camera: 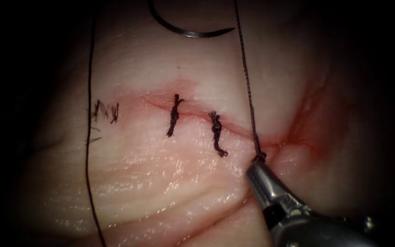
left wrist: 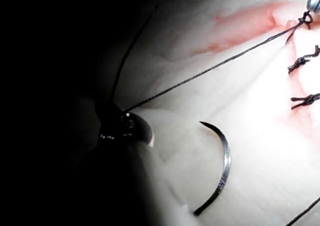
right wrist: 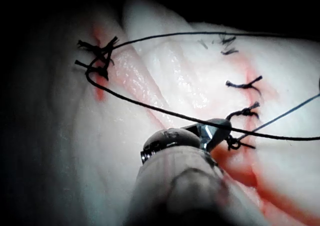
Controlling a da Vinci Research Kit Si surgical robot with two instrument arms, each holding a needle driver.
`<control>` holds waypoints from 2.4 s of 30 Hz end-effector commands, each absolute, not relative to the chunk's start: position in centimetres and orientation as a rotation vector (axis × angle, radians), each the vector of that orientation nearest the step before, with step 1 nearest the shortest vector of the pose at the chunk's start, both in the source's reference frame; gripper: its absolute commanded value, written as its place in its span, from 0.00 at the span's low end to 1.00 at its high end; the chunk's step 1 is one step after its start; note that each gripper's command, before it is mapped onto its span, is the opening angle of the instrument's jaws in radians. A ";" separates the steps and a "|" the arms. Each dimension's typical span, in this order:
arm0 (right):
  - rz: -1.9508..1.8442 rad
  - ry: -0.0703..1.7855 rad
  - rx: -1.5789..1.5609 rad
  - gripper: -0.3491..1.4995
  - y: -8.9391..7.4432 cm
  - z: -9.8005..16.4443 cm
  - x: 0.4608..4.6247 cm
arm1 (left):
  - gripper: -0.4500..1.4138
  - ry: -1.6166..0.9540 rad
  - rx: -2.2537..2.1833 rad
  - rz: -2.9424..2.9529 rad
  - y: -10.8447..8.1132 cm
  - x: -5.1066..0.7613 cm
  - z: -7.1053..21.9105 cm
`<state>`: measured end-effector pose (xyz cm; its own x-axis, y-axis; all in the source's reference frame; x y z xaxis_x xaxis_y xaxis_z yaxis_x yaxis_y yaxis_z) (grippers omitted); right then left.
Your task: Wound Closure
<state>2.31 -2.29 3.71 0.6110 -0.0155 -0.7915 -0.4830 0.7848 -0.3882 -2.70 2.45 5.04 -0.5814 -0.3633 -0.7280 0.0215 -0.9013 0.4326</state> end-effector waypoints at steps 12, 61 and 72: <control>0.252 0.861 -0.601 0.00 -2.2 3.9 2.44 | 0.00 -0.763 1.310 -2.611 2.9 -2.69 5.1; 0.261 0.924 -0.547 0.75 -2.6 4.0 2.38 | 0.00 -0.907 1.282 -2.718 3.6 -2.91 5.5; 0.501 1.056 -0.330 0.91 -2.5 3.7 2.12 | 0.00 -0.615 1.798 -2.618 2.8 -3.01 4.9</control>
<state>2.07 -2.51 3.66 0.3967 0.2351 -0.8873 -0.5353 0.8445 -0.0155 -2.95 2.65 4.85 -0.3544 -0.1227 -0.9270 -0.2839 -0.9304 0.2317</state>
